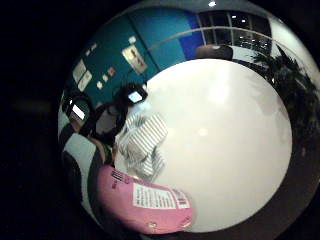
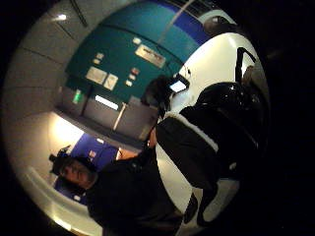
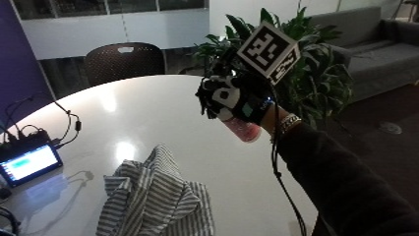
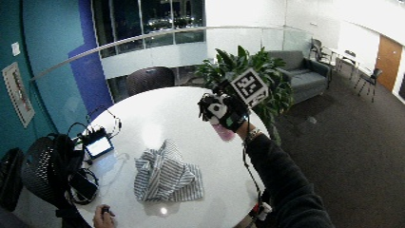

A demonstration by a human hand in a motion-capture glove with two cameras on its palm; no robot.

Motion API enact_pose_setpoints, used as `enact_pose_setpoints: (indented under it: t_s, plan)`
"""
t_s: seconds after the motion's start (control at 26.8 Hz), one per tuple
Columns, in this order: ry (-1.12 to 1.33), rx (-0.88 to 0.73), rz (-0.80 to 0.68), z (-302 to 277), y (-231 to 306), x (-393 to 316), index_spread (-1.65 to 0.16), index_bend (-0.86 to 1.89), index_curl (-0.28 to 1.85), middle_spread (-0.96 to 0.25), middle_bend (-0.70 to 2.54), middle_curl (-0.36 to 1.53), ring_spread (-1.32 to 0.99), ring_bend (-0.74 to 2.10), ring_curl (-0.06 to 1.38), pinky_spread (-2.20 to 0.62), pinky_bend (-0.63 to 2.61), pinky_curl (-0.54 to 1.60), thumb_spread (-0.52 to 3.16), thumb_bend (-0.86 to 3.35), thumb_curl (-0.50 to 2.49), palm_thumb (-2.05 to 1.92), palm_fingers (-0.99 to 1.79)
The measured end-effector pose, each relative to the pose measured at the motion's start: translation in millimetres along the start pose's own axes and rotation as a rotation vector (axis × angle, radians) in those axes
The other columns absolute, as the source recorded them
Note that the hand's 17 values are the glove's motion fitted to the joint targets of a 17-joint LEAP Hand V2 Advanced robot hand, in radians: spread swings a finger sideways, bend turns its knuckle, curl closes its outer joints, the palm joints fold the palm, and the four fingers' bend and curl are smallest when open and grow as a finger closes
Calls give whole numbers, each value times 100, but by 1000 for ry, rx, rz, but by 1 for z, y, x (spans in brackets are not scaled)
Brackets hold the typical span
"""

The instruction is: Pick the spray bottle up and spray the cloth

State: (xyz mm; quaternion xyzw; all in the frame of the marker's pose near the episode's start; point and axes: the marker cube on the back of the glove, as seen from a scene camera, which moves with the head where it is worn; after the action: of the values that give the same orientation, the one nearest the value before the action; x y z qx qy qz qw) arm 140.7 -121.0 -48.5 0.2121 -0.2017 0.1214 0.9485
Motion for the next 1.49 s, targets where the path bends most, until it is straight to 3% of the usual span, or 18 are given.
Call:
enact_pose_setpoints:
  t_s: [0.3,0.71,1.19,1.49]
  plan:
    - [370,-340,-23,19,-7,-34,-26,33,55,-20,74,56,-15,70,46,-30,44,39,127,-1,18,40,143]
    - [661,-753,54,75,30,-23,-26,33,56,-20,75,56,-15,72,46,-30,45,39,127,-1,18,40,142]
    - [808,-907,50,132,56,7,-27,32,58,-20,76,56,-15,72,45,-30,46,39,127,-1,18,38,141]
    - [780,-888,44,132,51,4,-27,31,59,-20,77,56,-15,72,45,-30,46,39,128,-1,18,39,141]
